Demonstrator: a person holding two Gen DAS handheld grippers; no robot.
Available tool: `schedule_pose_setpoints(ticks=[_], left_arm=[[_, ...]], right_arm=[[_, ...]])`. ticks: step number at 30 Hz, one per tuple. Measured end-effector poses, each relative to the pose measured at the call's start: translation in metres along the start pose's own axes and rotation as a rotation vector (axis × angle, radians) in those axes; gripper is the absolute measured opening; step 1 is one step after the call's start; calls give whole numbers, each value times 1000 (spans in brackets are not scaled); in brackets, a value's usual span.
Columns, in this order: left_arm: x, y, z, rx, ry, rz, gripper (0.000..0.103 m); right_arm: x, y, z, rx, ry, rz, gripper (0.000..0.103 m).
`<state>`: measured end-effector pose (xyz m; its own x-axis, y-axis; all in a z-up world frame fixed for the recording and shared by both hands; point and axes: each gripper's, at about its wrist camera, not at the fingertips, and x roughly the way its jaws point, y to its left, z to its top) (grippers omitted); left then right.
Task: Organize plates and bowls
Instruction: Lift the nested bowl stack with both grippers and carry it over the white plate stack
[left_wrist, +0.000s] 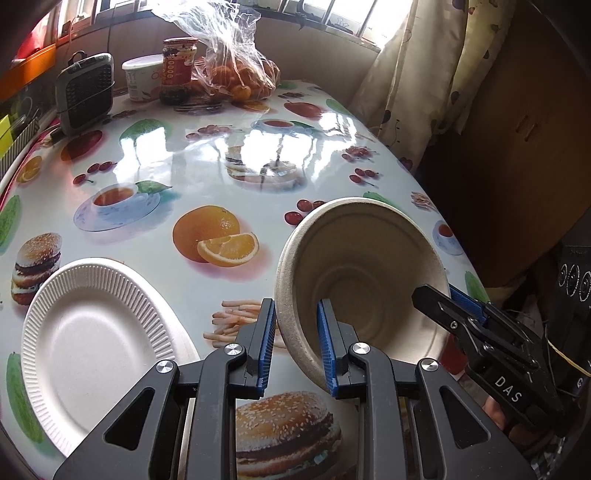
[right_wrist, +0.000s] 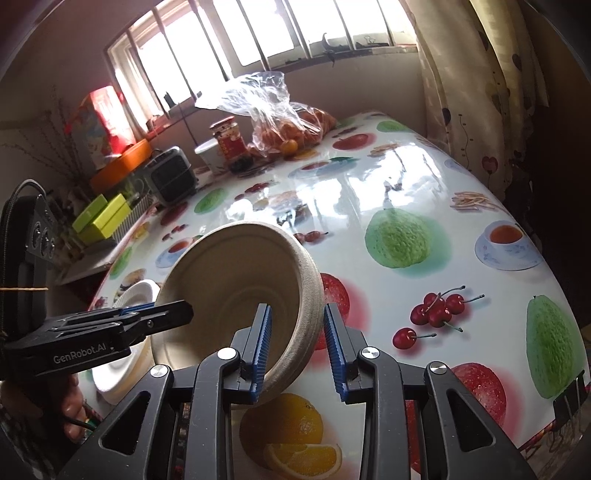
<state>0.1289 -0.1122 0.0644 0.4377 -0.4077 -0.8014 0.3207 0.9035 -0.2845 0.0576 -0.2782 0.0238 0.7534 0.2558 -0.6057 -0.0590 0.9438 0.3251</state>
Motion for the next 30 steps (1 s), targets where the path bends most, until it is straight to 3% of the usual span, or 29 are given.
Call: schedule_pose_setpoints(ticks=[30], left_arm=[[-66,57,-16,-99,-103,73,24]], right_arm=[[3,82,4,-137,-6,99,28]])
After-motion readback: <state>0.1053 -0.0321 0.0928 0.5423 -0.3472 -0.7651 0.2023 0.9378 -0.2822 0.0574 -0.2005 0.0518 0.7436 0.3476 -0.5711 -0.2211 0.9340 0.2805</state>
